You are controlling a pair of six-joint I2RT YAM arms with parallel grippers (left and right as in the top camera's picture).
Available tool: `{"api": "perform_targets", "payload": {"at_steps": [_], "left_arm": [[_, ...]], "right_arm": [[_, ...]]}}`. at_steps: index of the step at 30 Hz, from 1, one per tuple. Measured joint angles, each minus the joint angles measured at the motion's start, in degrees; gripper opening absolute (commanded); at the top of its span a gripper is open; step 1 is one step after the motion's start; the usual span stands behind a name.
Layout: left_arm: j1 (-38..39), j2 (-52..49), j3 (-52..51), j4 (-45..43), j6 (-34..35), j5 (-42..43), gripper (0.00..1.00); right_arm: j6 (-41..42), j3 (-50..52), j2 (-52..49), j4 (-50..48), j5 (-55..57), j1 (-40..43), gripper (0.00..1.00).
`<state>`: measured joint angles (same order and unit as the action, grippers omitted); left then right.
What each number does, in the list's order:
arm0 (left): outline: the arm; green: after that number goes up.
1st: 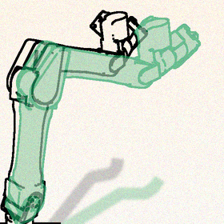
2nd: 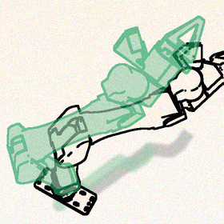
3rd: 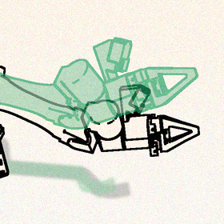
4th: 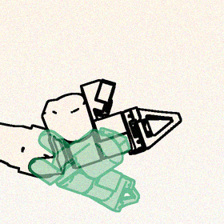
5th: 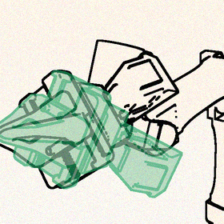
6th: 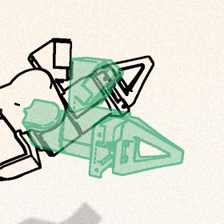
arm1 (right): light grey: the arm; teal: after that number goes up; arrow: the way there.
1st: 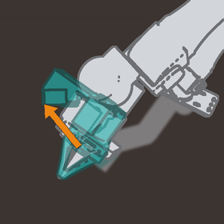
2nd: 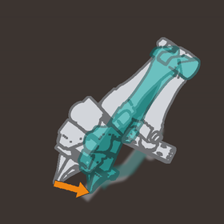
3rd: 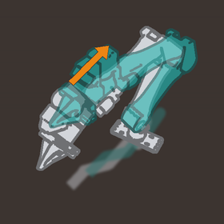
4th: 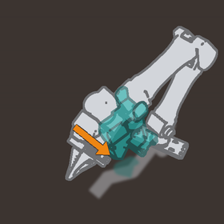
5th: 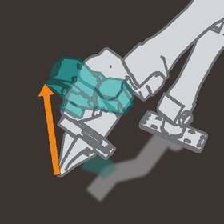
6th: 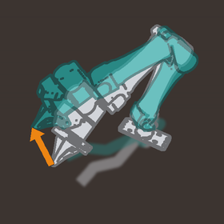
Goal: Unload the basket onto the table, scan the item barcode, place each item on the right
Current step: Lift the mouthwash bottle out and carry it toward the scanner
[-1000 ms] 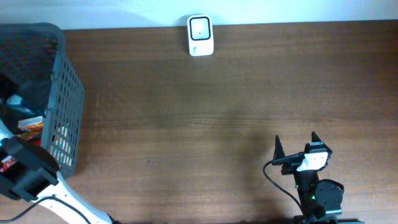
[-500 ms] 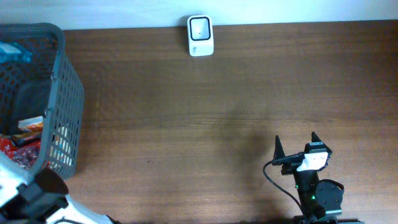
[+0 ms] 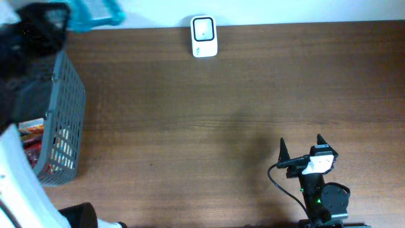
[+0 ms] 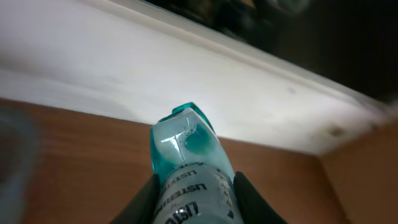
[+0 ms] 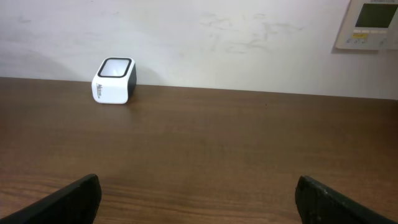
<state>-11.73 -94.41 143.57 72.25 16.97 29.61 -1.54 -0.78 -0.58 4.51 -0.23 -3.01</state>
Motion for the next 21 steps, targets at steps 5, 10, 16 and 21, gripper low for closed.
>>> {"api": "perform_targets", "payload": {"at_steps": [5, 10, 16, 21], "left_arm": [[15.58, -1.75, 0.02, -0.55, 0.00, -0.98, 0.01], [27.06, -8.11, 0.02, -0.55, 0.00, -4.22, 0.02], [35.36, -16.79, 0.00, -0.28, 0.00, -9.42, 0.02], [39.36, -23.43, 0.00, 0.11, 0.00, -14.10, 0.04]], "right_arm": [[0.04, 0.00, 0.00, 0.00, 0.00, 0.00, 0.98], [0.04, 0.00, 0.00, 0.00, 0.02, 0.00, 0.98], [0.04, 0.00, 0.00, 0.00, 0.02, 0.00, 0.98], [0.04, 0.00, 0.00, 0.00, 0.02, 0.00, 0.98]]}}
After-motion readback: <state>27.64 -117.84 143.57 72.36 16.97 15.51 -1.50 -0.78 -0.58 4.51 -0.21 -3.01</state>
